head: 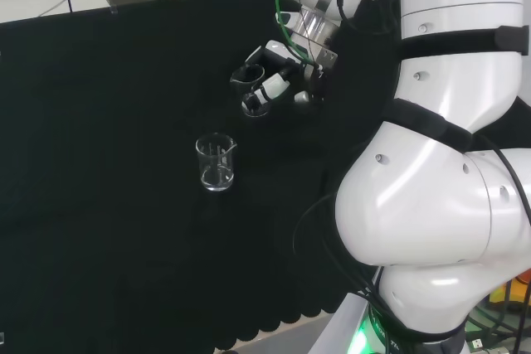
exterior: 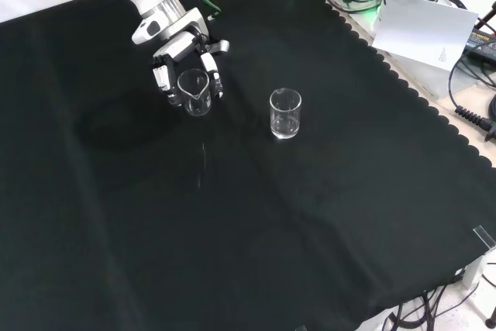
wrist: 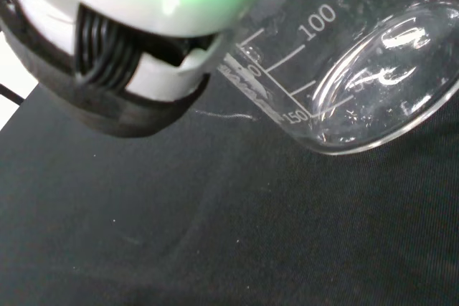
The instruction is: Place the beaker back on the table.
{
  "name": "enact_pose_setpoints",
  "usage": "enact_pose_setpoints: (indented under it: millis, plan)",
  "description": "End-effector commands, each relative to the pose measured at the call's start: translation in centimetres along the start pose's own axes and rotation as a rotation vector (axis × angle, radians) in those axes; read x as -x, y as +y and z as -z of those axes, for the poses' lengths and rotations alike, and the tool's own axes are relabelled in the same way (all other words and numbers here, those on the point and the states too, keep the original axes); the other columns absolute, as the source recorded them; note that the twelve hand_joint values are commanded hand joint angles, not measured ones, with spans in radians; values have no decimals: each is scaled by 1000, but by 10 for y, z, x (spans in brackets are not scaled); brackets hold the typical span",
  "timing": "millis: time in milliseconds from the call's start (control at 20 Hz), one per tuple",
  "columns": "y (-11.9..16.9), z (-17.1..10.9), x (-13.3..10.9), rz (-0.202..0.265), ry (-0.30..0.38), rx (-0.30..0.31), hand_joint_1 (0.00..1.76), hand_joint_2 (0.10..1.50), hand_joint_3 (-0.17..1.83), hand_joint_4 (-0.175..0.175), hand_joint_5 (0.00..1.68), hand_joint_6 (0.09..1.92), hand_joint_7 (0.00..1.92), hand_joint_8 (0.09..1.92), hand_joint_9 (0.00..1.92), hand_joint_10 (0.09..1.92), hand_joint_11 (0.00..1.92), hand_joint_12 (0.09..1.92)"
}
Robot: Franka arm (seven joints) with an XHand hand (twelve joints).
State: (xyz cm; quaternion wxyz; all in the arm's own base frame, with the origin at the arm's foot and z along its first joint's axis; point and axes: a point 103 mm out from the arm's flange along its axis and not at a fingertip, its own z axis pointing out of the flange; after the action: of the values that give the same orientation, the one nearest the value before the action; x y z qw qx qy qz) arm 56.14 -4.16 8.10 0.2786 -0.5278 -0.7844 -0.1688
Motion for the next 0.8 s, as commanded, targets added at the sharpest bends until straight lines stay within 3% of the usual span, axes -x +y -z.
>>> enact_pose_setpoints:
  millis: [50,800]
  plan:
    - [2,-7,9,-1,32,12,1437,586,677,-175,1289,640,1428,517,1572,87,1189,684]
    - [7,-16,19,-13,78,26,1435,598,660,-175,1282,651,1422,519,1564,87,1179,698]
